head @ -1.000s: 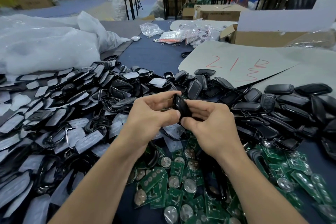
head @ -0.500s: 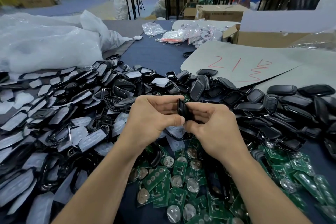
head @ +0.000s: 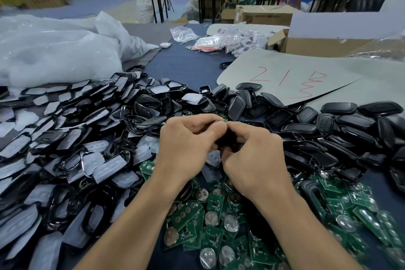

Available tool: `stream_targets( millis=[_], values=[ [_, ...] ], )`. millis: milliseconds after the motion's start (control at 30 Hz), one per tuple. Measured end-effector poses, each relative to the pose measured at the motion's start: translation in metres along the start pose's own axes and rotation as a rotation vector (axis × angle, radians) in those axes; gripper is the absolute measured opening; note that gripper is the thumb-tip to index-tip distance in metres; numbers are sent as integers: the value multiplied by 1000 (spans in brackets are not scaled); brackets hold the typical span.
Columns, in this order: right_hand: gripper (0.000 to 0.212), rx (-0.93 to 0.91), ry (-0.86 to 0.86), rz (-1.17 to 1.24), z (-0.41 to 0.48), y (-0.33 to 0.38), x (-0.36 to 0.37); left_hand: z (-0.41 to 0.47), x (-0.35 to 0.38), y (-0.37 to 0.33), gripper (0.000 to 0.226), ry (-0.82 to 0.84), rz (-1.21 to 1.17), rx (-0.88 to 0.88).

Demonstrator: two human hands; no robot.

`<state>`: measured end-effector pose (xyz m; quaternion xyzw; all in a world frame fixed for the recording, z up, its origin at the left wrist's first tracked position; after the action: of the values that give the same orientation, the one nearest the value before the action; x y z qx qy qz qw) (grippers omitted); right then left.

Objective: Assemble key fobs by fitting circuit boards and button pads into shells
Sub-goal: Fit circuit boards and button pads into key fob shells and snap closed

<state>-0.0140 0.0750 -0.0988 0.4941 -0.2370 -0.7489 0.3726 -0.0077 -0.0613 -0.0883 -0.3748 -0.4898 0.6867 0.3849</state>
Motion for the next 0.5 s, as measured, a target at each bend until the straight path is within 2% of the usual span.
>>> stream_targets(
  millis=[100, 333, 500],
  values=[
    [44, -19, -96, -5, -3, 7, 1, 1, -1, 0, 38, -92, -14, -23],
    [57, 13, -155, 65, -3, 5, 3, 4, -1, 2, 36, -86, -169, -208],
    [49, 26, -153, 96, -1, -2, 4, 6, -6, 2, 34, -72, -199, -224]
  ],
)
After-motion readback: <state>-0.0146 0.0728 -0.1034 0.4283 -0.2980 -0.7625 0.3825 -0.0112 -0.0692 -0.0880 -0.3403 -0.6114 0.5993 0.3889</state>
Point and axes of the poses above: each hand's wrist, its own z-axis towards the middle knuckle, its own x-axis out of the palm, y = z × x, the point moved 1 cm from there along z, towards the middle knuckle, and after that the axes turned 8 degrees about -y, right-handed, at the moved point
